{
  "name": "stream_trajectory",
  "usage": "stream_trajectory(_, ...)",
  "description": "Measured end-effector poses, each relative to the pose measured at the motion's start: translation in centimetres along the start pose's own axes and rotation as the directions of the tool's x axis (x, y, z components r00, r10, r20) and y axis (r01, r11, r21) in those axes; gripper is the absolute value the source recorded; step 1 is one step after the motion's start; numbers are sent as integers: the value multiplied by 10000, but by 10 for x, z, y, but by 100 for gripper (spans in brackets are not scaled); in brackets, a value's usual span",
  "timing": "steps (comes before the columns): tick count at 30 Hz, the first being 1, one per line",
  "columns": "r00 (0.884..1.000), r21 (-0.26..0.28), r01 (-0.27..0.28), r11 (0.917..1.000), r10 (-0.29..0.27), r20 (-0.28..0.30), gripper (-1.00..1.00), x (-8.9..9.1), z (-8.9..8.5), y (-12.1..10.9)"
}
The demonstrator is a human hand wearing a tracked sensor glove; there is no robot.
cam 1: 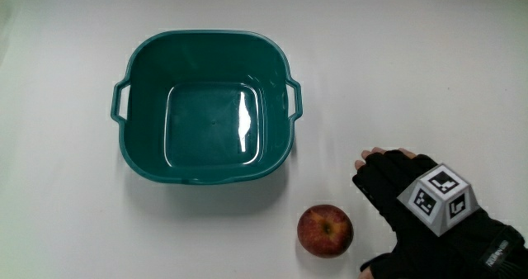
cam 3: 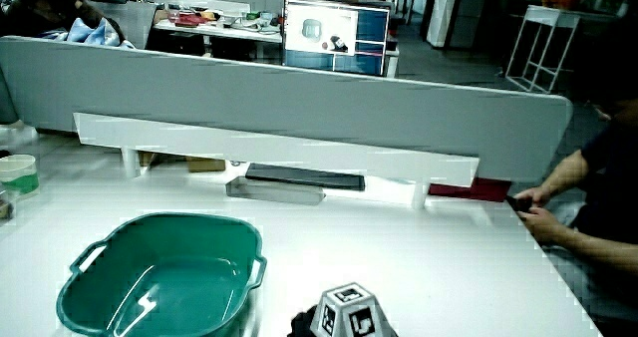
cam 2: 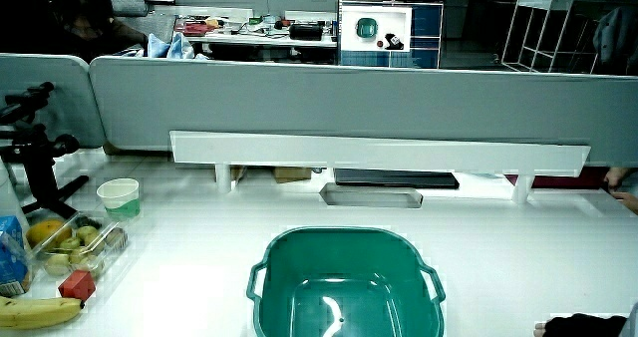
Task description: Pick apple from desk
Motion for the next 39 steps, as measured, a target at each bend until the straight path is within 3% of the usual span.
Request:
stream_trajectory(5, 9999, -220, -165, 9996, 166, 44, 0, -3, -12, 12)
stream_trajectory(15, 9985, -640, -375, 9972, 349, -418, 0, -11, -31, 34)
stream_trajectory(25, 9961, -1070, -759, 9914, 707, -520, 0, -20, -40, 50)
stream_trajectory(28, 9950, -1086, -900, 9900, 847, -525, 0, -23, -44, 53)
stream_trajectory(35, 9904, -509, -1214, 9913, 1175, -722, 0, -23, -41, 50)
stream_trajectory(39, 9888, -285, -1304, 9910, 1279, -768, 14, -24, -40, 50)
